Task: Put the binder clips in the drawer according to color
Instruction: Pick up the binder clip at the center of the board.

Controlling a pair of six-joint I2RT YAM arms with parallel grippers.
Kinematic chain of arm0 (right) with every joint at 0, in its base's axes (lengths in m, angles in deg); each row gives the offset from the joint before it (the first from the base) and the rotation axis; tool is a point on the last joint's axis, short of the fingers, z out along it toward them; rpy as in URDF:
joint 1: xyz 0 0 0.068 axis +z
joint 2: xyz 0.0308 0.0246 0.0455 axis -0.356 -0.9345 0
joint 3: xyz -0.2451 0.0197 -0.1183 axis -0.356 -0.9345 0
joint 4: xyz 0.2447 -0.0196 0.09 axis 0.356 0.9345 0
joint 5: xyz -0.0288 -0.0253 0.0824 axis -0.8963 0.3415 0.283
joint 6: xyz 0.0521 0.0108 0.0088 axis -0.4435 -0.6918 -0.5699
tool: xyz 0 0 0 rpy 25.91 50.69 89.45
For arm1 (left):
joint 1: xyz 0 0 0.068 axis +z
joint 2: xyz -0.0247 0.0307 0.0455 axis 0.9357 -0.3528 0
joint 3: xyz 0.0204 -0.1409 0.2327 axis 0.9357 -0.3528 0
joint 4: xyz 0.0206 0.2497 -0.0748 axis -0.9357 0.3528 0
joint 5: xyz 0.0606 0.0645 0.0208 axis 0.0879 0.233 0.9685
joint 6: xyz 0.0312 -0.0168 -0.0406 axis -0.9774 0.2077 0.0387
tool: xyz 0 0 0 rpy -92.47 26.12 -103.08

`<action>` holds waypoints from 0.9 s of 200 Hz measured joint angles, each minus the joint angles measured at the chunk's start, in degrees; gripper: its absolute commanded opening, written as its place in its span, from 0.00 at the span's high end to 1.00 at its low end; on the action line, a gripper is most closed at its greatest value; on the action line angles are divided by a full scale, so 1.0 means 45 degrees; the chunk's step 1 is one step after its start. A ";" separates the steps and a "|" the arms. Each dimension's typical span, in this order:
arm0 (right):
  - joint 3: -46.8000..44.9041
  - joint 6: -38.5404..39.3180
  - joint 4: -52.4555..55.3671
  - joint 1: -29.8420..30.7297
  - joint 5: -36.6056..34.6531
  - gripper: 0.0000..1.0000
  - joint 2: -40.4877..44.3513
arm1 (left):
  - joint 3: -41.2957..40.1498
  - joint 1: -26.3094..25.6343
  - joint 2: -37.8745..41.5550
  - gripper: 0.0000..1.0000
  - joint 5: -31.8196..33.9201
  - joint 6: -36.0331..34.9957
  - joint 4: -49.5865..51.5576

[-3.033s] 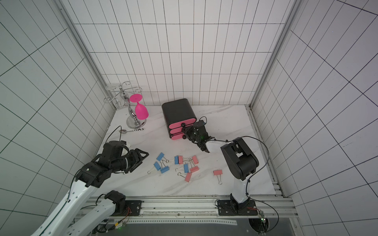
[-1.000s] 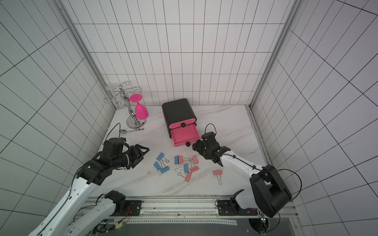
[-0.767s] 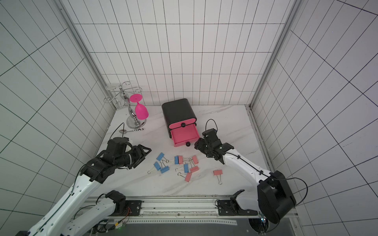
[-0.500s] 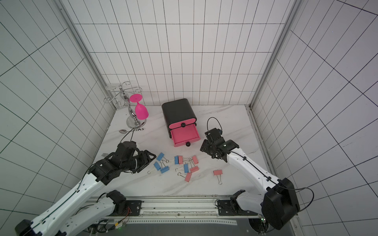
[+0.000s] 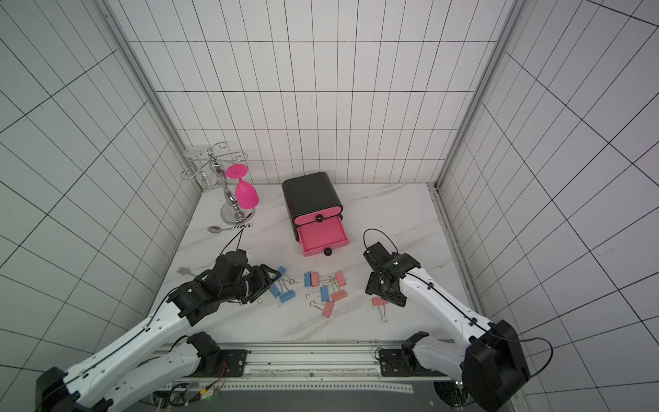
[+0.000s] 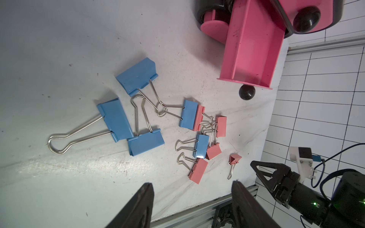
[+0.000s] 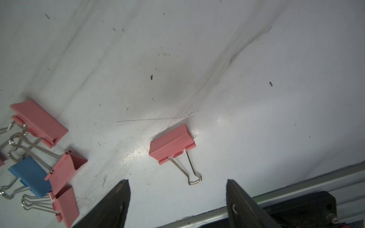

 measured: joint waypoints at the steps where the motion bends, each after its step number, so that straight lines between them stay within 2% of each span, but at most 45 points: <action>1: -0.0044 0.0000 -0.0005 -0.0010 0.0039 0.21 0.0000 | 0.0000 -0.0005 -0.0005 0.34 0.0005 0.0000 -0.0010; 40: -0.0743 0.0000 -0.0568 -0.0155 0.0695 0.16 0.0058 | 0.0000 -0.0044 -0.0097 0.34 -0.0005 0.0044 -0.0321; 94: -0.2142 -0.0389 -0.1695 -0.0277 0.1865 0.16 0.0408 | 0.0000 -0.0044 0.0107 0.34 -0.0005 0.0087 -0.0321; 180: -0.2633 -0.0631 -0.2934 -0.0277 0.2739 0.17 -0.0165 | 0.0000 -0.0044 0.0500 0.34 0.0005 0.0175 -0.0291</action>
